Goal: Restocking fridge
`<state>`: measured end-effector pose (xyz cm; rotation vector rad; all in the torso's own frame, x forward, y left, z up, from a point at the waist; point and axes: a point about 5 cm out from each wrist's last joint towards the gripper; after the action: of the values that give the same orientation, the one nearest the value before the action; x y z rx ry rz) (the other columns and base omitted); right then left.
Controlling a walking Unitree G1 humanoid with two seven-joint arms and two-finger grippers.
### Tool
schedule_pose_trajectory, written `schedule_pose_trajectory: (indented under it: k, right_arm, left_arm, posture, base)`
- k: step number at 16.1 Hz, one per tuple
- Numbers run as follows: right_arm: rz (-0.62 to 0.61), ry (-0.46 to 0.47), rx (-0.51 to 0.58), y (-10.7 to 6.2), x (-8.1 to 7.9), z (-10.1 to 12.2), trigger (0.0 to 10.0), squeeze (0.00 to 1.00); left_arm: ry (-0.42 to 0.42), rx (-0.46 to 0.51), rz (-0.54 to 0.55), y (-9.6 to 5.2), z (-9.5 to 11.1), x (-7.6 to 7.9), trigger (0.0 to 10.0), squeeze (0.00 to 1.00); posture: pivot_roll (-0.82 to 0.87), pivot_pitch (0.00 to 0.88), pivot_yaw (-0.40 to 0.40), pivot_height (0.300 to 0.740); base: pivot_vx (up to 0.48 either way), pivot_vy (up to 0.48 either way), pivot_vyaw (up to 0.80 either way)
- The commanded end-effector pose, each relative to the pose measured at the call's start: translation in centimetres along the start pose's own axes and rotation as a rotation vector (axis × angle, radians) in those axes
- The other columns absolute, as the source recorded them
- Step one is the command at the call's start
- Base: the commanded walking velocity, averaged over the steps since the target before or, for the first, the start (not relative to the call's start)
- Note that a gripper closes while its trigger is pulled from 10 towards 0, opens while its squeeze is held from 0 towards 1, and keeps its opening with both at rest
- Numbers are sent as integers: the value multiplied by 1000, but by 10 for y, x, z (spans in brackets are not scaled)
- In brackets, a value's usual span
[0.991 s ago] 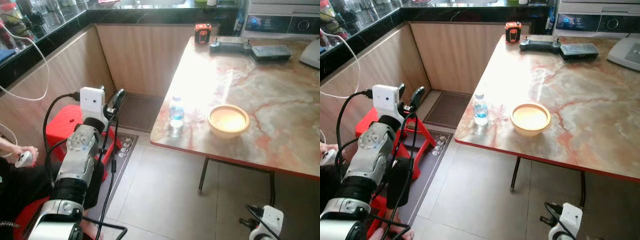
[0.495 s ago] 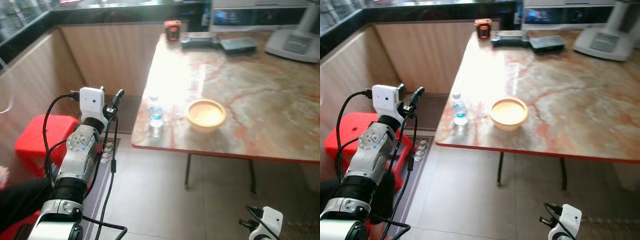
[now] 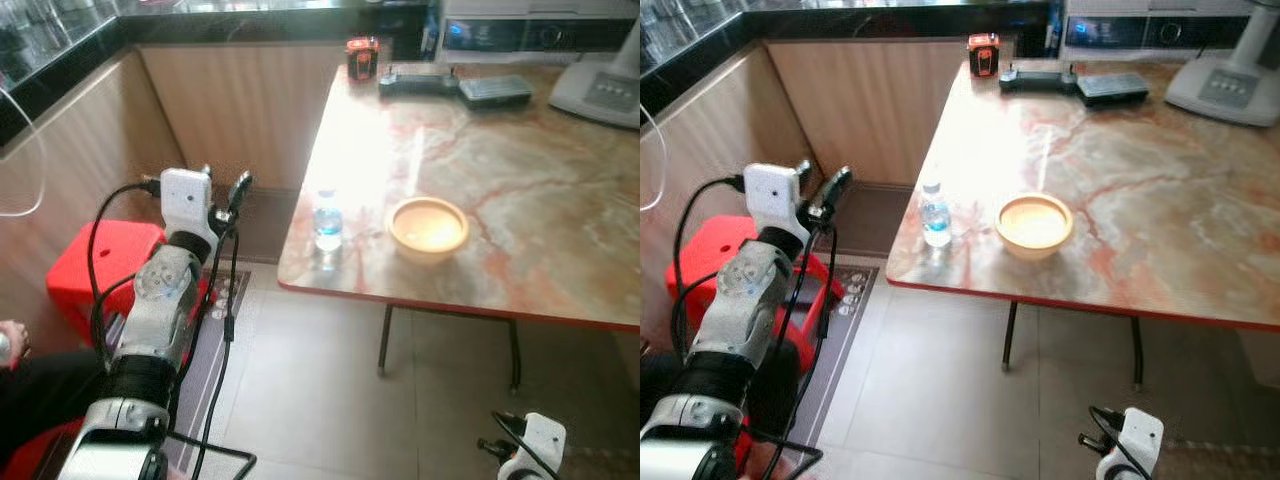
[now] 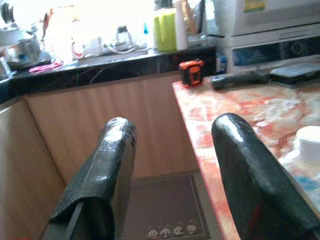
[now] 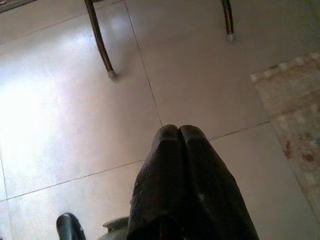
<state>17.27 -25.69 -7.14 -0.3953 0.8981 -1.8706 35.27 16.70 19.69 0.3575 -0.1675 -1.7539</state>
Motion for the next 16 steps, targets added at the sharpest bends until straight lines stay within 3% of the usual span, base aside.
schedule_pose_trajectory:
  k: [1,3,8,13,16]
  right_arm:
    - [-19,3,-31,-4,8,-11,10000,0]
    - [-25,5,-41,-5,10,-15,10000,0]
    - [-42,3,-74,-12,17,-33,10000,0]
    - [-59,1,-102,-20,27,-48,10000,0]
    - [-60,-15,-121,-24,31,-54,10000,0]
  left_arm:
    - [7,14,-22,-1,5,8,10000,0]
    - [4,18,-23,-5,4,11,10000,0]
    - [-18,54,2,-19,20,19,10000,0]
    - [26,86,-127,-29,44,44,10000,0]
    - [-10,46,-173,-39,42,58,10000,0]
  posture:
    - [27,107,65,740]
    - [40,94,60,740]
    - [63,63,59,740]
    - [96,57,43,740]
    - [116,57,34,740]
  base:
    - [240,0,-788]
    - [240,0,-778]
    - [242,0,0]
    - [193,0,0]
    - [0,0,0]
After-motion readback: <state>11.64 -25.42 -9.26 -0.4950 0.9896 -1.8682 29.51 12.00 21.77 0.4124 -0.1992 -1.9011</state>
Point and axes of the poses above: a point about 5 cm out from each wrist's last joint towards the gripper, its own y axis pointing out of the wrist towards the gripper, its own z axis along the axis of the wrist's last joint, x = y × z, and after that the axes turned 2 degrees about y, right-handed
